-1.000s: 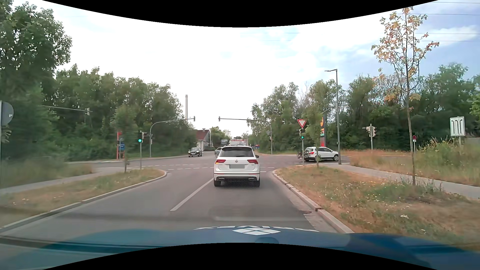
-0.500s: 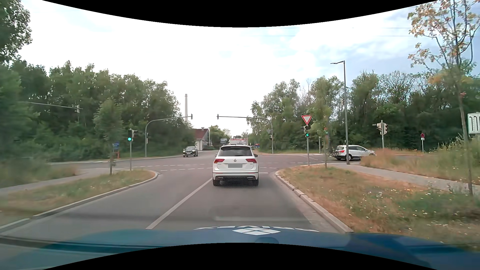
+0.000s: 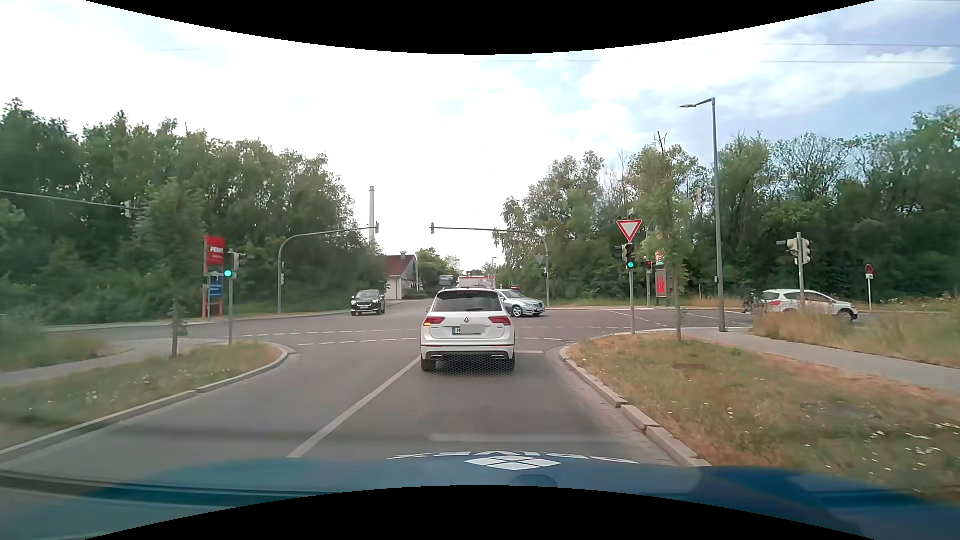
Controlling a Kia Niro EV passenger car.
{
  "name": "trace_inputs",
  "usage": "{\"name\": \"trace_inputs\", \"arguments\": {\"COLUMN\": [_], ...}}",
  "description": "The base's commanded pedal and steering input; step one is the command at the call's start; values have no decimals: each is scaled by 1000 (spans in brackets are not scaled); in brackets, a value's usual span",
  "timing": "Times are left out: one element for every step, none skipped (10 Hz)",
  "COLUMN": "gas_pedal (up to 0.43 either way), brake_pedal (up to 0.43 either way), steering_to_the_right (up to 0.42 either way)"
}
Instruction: Follow the waypoints while adhering to traffic rules and regulations
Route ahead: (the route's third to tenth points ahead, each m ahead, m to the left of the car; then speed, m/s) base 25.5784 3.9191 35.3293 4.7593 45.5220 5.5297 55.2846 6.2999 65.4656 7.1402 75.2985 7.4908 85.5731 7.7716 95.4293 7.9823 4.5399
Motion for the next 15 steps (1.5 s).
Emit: {"name": "trace_inputs", "arguments": {"gas_pedal": [0,0,0,0,0,0,0,0,0,0,130,150,157,189,228], "brake_pedal": [0,0,0,0,0,0,0,0,0,0,0,0,0,0,0], "steering_to_the_right": [0,0,1,3,3,3,-2,-5,-3,-1,0,0,-4,-4,-4]}}
